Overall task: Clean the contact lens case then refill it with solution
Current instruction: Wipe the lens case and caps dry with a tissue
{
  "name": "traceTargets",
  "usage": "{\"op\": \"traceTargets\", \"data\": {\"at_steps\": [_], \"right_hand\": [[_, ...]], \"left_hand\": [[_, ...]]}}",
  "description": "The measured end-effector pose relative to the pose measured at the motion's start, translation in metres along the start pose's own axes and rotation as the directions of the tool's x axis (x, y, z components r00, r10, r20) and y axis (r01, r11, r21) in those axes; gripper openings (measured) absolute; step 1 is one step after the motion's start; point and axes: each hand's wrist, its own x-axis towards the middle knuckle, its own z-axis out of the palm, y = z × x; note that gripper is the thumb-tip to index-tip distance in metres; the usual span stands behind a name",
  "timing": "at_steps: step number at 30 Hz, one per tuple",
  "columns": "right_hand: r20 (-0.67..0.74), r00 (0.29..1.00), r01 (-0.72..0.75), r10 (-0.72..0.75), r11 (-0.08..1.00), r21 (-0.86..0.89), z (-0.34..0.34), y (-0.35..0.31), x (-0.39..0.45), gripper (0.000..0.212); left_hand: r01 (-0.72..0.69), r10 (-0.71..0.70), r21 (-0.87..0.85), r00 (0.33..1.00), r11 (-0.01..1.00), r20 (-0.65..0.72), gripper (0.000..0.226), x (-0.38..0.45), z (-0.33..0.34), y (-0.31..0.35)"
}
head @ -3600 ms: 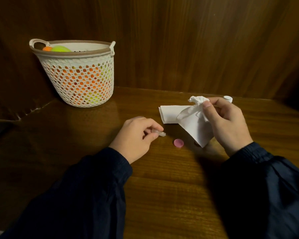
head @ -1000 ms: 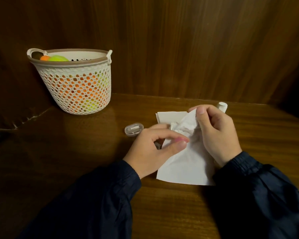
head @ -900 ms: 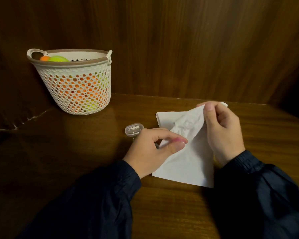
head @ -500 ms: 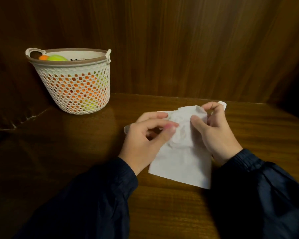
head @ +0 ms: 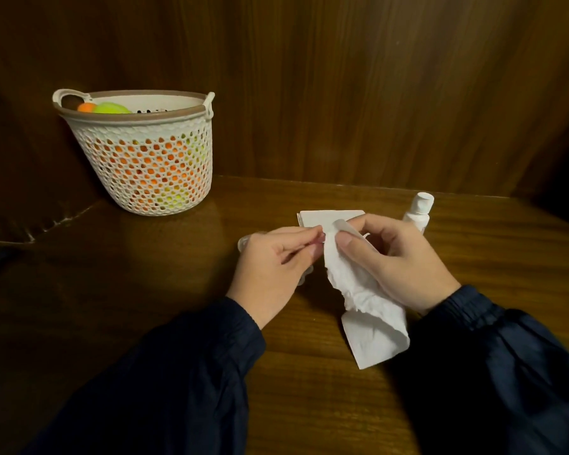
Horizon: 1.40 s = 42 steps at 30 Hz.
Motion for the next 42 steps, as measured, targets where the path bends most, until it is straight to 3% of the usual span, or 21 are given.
{"op": "traceTargets", "data": {"at_steps": [5, 11, 15, 20, 22, 29, 36, 42], "right_hand": [[-0.063, 0.997, -0.033, 0.041, 0.992, 0.121, 0.006, 0.009, 0.002, 0.02], [-0.062, 0.998, -0.017, 0.024, 0.994, 0.107, 0.004, 0.006, 0.0, 0.017], [-0.091, 0.995, 0.036, -0.029, 0.996, 0.083, 0.006, 0.0, -0.002, 0.01], [-0.065, 0.996, 0.059, -0.061, 0.998, -0.029, 0.006, -0.001, -0.005, 0.026], [-0.038, 0.998, 0.053, -0.054, 0.998, -0.025, 0.006, -0.002, -0.005, 0.013], [-0.071, 0.994, 0.083, -0.087, 0.995, -0.058, 0.009, -0.002, -0.003, 0.013], [-0.171, 0.985, 0.021, -0.027, 0.999, -0.036, 0.011, -0.005, -0.005, 0.01], [-0.164, 0.986, -0.045, 0.03, 0.995, -0.085, 0.009, -0.009, -0.005, 0.008]], "left_hand": [[-0.057, 0.056, 0.019, 0.997, 0.998, 0.062, 0.033, -0.002, 0.002, 0.004], [-0.014, 0.017, -0.073, 0.999, 0.997, 0.043, 0.051, -0.003, -0.001, 0.009], [0.047, -0.044, -0.12, 0.999, 0.992, 0.032, 0.047, -0.002, -0.002, 0.008], [0.073, -0.075, -0.178, 0.997, 0.981, -0.003, 0.028, -0.001, -0.002, 0.006], [0.074, -0.079, -0.215, 0.997, 0.974, -0.014, 0.024, -0.001, -0.003, 0.003], [0.116, -0.114, -0.239, 0.993, 0.964, 0.024, 0.028, -0.001, -0.001, 0.0], [0.176, -0.159, -0.232, 0.983, 0.957, 0.091, 0.027, -0.004, 0.0, 0.002], [0.149, -0.145, -0.215, 0.989, 0.965, 0.035, 0.024, -0.003, 0.0, 0.002]]}}
